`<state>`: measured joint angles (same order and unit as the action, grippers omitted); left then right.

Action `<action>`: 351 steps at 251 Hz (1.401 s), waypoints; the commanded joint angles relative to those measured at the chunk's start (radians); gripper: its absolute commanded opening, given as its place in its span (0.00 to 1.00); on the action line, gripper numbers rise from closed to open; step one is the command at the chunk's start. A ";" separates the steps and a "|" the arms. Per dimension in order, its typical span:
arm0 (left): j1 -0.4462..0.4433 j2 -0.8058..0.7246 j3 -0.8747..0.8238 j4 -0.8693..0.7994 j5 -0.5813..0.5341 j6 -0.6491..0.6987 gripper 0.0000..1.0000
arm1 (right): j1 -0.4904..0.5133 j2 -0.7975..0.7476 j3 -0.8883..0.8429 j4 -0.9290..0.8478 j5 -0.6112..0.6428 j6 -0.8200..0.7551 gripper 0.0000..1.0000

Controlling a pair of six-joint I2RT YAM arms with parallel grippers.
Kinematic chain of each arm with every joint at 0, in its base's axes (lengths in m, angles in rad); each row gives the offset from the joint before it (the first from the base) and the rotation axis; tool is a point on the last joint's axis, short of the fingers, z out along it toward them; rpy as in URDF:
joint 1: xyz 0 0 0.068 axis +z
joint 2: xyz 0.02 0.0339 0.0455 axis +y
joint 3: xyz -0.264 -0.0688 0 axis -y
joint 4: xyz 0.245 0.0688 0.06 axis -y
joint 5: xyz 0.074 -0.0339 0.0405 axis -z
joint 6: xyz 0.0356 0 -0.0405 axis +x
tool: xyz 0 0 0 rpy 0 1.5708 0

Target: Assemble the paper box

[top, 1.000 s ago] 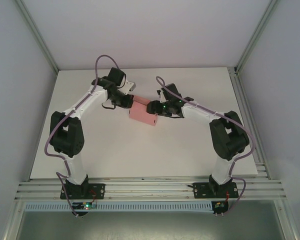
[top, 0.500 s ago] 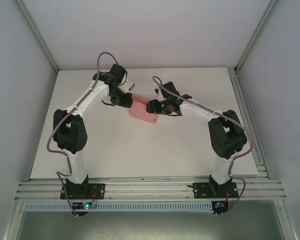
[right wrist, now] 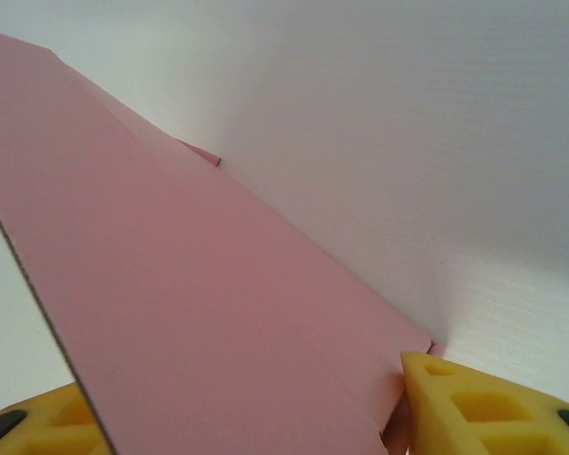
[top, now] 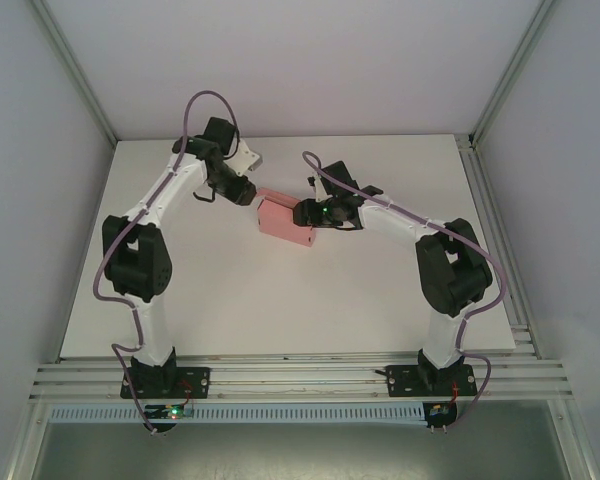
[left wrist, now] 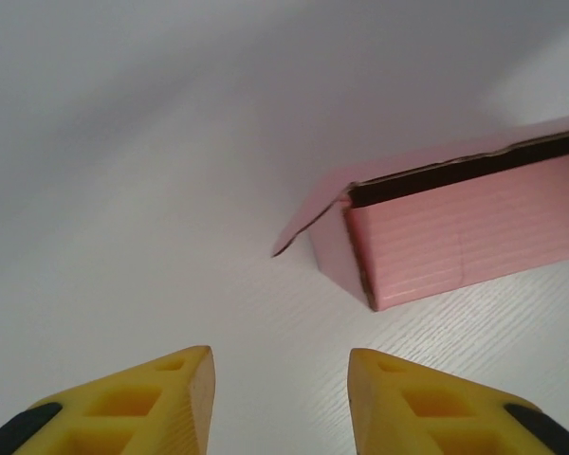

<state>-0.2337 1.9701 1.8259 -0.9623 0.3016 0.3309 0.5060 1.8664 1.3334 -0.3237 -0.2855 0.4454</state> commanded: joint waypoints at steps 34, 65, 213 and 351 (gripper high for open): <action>-0.002 0.044 0.073 -0.001 0.050 0.178 0.44 | -0.012 0.067 -0.023 -0.191 0.108 -0.038 0.49; -0.004 0.082 0.106 -0.037 0.111 0.207 0.44 | -0.010 0.074 -0.020 -0.184 0.100 -0.031 0.47; -0.009 0.144 0.168 -0.053 0.171 0.202 0.00 | -0.016 0.081 -0.011 -0.192 0.102 -0.040 0.47; -0.018 0.183 0.188 -0.043 0.139 0.175 0.26 | -0.018 0.077 -0.023 -0.189 0.096 -0.043 0.47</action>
<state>-0.2428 2.1445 1.9705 -0.9886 0.4362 0.5106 0.4995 1.8748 1.3575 -0.3592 -0.2897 0.4381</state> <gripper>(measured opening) 0.284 0.469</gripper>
